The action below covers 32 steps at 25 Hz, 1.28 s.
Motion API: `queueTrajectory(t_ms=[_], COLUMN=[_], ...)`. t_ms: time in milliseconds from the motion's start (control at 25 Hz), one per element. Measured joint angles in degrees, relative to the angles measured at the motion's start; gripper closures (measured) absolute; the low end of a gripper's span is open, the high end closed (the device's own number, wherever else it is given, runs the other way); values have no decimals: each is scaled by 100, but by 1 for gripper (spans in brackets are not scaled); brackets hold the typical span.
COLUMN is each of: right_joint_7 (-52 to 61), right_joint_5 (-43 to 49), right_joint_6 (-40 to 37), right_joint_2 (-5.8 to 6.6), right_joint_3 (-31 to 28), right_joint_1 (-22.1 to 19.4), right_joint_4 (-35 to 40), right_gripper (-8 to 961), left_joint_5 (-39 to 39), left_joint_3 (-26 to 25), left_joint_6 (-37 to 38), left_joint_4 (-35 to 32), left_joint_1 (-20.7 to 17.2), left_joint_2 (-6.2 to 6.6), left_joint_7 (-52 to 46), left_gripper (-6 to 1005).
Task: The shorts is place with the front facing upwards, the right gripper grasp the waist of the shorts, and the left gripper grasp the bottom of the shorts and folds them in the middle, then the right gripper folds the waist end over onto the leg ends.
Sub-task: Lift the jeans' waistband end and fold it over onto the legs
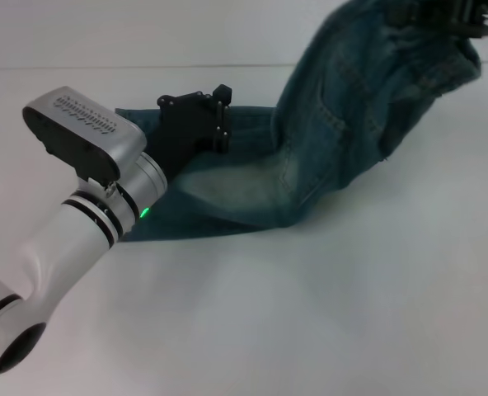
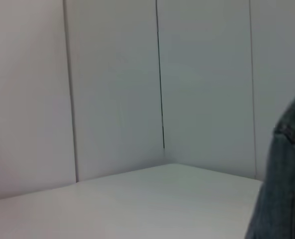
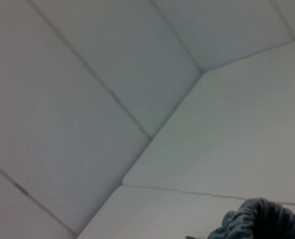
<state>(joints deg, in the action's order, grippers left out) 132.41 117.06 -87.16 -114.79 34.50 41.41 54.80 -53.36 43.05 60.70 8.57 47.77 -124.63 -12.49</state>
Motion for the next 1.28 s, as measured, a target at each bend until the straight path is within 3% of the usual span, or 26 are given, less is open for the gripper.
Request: queueTrajectory(t_ms=[320,720,920,1080,1280], right_joint_7=[226,385,315,235,233], right_joint_5=[32,114,116,115,240], right_joint_6=[-20,-120,-38,121,287], right_joint_2=[1,-134,-199,-231,-188], right_joint_3=[533,742,794,1158,1609], right_joint_1=[646,1176,1320,1395,1496], right_joint_4=[424,1017,920,644,292], right_gripper=[847,849,849,849,849], left_joint_5=[4,-77,-144,-205,-913], left_joint_3=[-156,-225,-227,-256,-925], left_joint_6=[-14,-252,-202,-194,-236], left_joint_4=[168,265,495,587,605], left_joint_1=[14,20,183,238,165], left_joint_2=[0,0,0,0,0], left_joint_7=[261,294,298,299,326], left_gripper=[999,999,999,998,998])
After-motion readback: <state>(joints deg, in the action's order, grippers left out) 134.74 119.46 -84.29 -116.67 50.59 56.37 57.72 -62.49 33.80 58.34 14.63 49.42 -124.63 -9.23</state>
